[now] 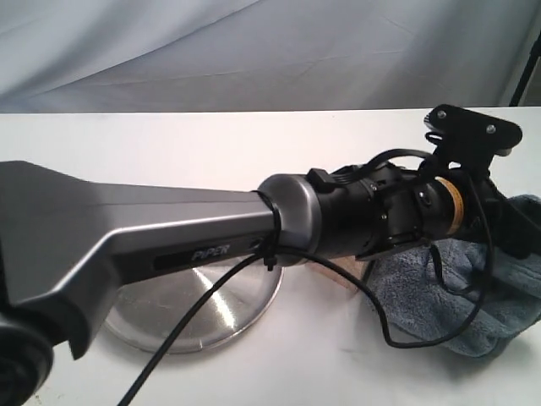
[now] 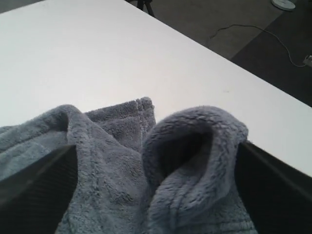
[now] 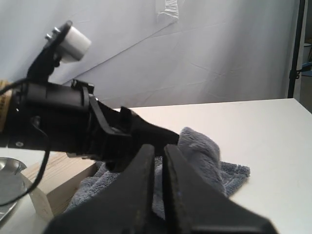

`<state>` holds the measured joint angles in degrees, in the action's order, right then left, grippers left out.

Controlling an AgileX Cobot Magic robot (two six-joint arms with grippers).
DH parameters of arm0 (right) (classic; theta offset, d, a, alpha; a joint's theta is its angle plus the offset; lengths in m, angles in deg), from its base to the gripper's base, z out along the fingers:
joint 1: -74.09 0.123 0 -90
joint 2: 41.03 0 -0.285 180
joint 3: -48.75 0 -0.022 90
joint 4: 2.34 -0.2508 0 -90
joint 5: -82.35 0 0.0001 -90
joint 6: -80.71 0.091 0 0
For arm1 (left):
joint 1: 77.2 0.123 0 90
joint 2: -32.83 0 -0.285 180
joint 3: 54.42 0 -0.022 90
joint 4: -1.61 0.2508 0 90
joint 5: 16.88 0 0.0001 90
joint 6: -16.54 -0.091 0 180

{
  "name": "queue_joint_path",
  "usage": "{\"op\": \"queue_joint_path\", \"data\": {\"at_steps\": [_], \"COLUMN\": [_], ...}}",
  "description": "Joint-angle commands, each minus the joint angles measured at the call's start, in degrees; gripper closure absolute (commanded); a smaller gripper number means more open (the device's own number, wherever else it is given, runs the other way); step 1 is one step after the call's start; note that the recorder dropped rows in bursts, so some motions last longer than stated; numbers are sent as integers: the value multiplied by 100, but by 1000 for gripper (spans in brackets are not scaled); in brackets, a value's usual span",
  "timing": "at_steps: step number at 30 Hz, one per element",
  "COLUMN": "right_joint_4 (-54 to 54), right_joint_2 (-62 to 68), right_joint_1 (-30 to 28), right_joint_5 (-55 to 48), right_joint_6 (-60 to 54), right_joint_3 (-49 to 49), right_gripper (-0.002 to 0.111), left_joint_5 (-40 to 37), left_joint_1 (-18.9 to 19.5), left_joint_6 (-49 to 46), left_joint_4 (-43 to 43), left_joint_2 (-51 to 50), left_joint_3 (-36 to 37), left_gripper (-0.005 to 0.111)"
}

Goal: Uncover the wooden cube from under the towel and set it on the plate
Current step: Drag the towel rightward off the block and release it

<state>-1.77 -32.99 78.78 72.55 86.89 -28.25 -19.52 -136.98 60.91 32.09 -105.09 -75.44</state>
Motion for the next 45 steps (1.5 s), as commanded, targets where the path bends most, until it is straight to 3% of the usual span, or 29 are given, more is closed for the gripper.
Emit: {"op": "queue_joint_path", "data": {"at_steps": [1, 8, 16, 21, 23, 26, 29, 33, 40, 43, 45], "right_joint_4": [-25, -25, -25, -25, -25, -25, -25, -25, -25, -25, -25], "right_joint_2": [-25, -25, -25, -25, -25, -25, -25, -25, -25, -25, -25], "right_joint_1": [-12, -12, -12, -12, -12, -12, -12, -12, -12, -12, -12], "right_joint_5": [51, 51, 51, 51, 51, 51, 51, 51, 51, 51, 51], "right_joint_6": [-9, -9, -9, -9, -9, -9, -9, -9, -9, -9, -9], "right_joint_3": [-22, -22, -22, -22, -22, -22, -22, -22, -22, -22, -22], "right_gripper": [101, 101, 101, 101, 101, 101, 101, 101, 101, 101, 101], "left_joint_5": [-432, -1037, -2356, -2667, -2812, -3179, -3509, -3627, -3538, -3254, -2944], "left_joint_1": [-14, -14, -14, -14, -14, -14, -14, -14, -14, -14, -14], "left_joint_6": [13, -311, -439, -498, -955, -2018, -2929, -3486, -3587, -3587, -3587], "left_joint_4": [72, 82, 40, -254, -598, -1458, -2470, -3198, -2832, -2858, -2896], "left_joint_2": [352, 724, 857, 802, 802, 802, 802, 802, 311, 193, 193], "left_joint_3": [-7, -7, -7, -7, -7, -7, -7, -7, -7, -7, -7], "left_gripper": [22, 22, 27, 52, 66, 77, 72, 56, 40, 40, 52]}}
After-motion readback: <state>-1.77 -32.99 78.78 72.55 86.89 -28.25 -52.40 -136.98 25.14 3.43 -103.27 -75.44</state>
